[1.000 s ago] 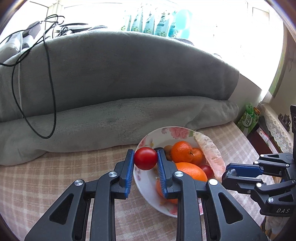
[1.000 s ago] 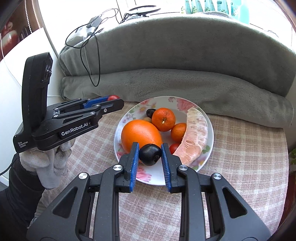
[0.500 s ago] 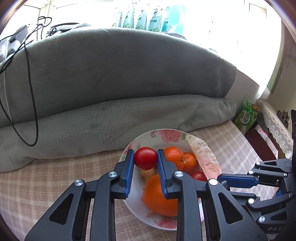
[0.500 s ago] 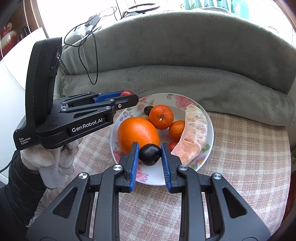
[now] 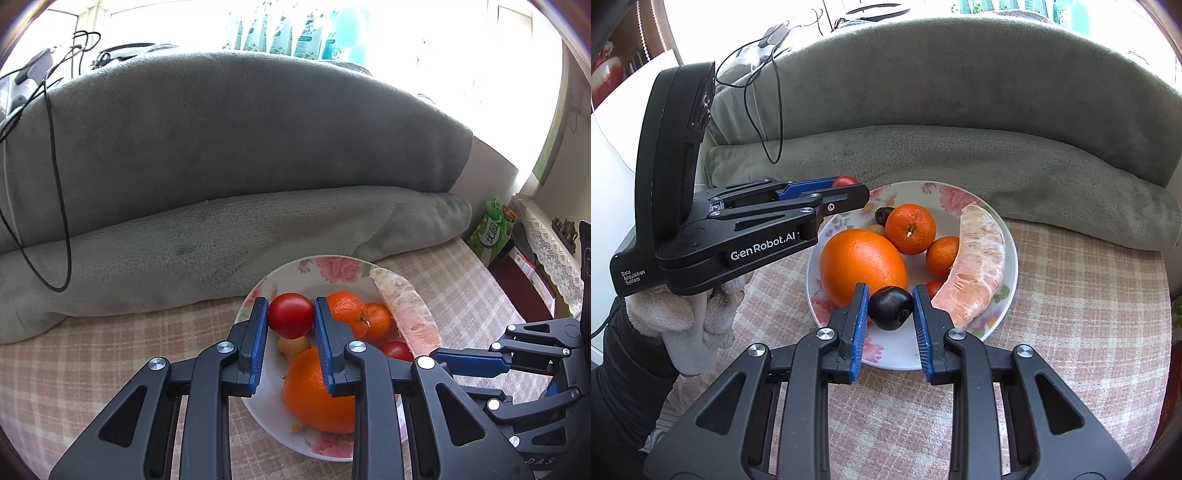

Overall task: Organize fruits
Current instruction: 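Open both tools to drop the cherry tomato and plum into the bowl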

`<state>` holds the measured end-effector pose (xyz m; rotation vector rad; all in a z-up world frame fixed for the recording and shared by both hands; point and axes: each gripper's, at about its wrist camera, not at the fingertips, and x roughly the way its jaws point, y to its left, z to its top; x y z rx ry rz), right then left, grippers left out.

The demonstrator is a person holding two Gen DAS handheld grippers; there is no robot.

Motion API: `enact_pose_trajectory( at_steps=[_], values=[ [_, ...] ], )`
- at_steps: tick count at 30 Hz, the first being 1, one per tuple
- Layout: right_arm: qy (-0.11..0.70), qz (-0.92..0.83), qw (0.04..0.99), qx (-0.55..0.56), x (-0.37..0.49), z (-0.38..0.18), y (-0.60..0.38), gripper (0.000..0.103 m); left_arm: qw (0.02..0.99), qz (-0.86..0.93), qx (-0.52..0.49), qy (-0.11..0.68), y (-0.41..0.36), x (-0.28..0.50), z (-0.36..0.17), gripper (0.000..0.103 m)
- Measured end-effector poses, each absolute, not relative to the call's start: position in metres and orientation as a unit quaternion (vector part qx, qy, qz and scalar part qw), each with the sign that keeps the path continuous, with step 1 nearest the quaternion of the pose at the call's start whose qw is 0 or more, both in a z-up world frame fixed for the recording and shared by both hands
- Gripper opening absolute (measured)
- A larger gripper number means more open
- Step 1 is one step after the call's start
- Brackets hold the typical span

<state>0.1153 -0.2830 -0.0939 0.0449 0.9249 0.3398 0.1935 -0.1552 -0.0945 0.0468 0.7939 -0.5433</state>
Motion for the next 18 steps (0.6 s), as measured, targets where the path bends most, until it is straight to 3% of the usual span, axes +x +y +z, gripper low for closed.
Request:
enact_pose_trajectory(
  at_steps=[11,13,16,18],
  values=[
    [0.444,0.158,0.882,0.018,0.115,-0.0946,-0.2825,0.026,0.887,-0.261,0.022,0.38,-0.1545,0.1933,-0.0945,0.024],
    [0.444,0.157,0.882,0.018,0.1145,-0.095,-0.2822,0.028,0.887,-0.261,0.022,0.379,-0.1547,0.1931,-0.0944,0.032],
    [0.436,0.157,0.886,0.015,0.1121,-0.0926,-0.2824,0.058,0.888,-0.263,0.021,0.378,-0.1547,0.1922,-0.0931,0.035],
    [0.431,0.157,0.889,0.012,0.1099,-0.0898,-0.2824,0.06,0.888,-0.262,0.021,0.377,-0.1545,0.1923,-0.0924,0.036]
  ],
)
